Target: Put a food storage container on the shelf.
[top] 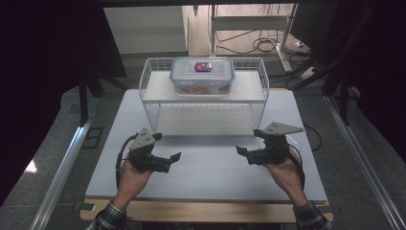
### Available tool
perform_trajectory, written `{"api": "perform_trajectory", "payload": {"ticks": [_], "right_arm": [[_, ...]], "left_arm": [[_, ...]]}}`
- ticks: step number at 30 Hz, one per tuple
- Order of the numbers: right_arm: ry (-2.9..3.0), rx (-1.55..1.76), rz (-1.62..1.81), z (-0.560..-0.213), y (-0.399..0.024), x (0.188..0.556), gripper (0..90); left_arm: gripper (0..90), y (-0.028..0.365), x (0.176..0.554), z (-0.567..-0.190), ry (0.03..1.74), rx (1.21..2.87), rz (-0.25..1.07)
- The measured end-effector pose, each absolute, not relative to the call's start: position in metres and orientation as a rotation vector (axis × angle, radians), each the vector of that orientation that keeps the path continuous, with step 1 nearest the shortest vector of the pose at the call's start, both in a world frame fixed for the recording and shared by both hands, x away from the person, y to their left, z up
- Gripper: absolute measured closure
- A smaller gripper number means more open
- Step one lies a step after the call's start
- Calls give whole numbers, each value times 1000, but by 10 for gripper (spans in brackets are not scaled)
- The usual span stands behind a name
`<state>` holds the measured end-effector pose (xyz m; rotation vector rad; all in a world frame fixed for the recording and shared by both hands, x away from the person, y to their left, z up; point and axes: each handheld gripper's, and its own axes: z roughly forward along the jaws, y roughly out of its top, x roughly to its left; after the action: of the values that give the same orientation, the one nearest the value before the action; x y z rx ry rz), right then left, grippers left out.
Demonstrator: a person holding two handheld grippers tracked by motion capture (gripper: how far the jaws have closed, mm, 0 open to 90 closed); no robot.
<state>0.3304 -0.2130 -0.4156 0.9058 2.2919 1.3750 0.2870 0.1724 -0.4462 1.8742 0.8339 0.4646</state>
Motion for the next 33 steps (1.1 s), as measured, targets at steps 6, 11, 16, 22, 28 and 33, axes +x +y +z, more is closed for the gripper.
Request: {"api": "perform_trajectory", "payload": {"ticks": [6, 11, 16, 22, 28, 33], "right_arm": [[2299, 905, 1411, -429, -219, 317, 70], [2293, 903, 1402, -439, -223, 309, 70], [2295, 888, 1361, -448, -222, 304, 70], [2305, 866, 1316, -462, -221, 297, 72], [2333, 890, 1297, -474, -223, 295, 70], [2344, 891, 1277, -479, -224, 296, 70]], "left_arm": [[13, 169, 274, -465, 838, 1907, 486], [8, 171, 267, -480, 851, 1929, 486], [5, 173, 263, -486, 852, 1931, 515], [5, 171, 256, -493, 849, 1946, 569], [3, 169, 254, -504, 863, 1985, 572], [1, 169, 255, -508, 875, 2000, 577]]}}
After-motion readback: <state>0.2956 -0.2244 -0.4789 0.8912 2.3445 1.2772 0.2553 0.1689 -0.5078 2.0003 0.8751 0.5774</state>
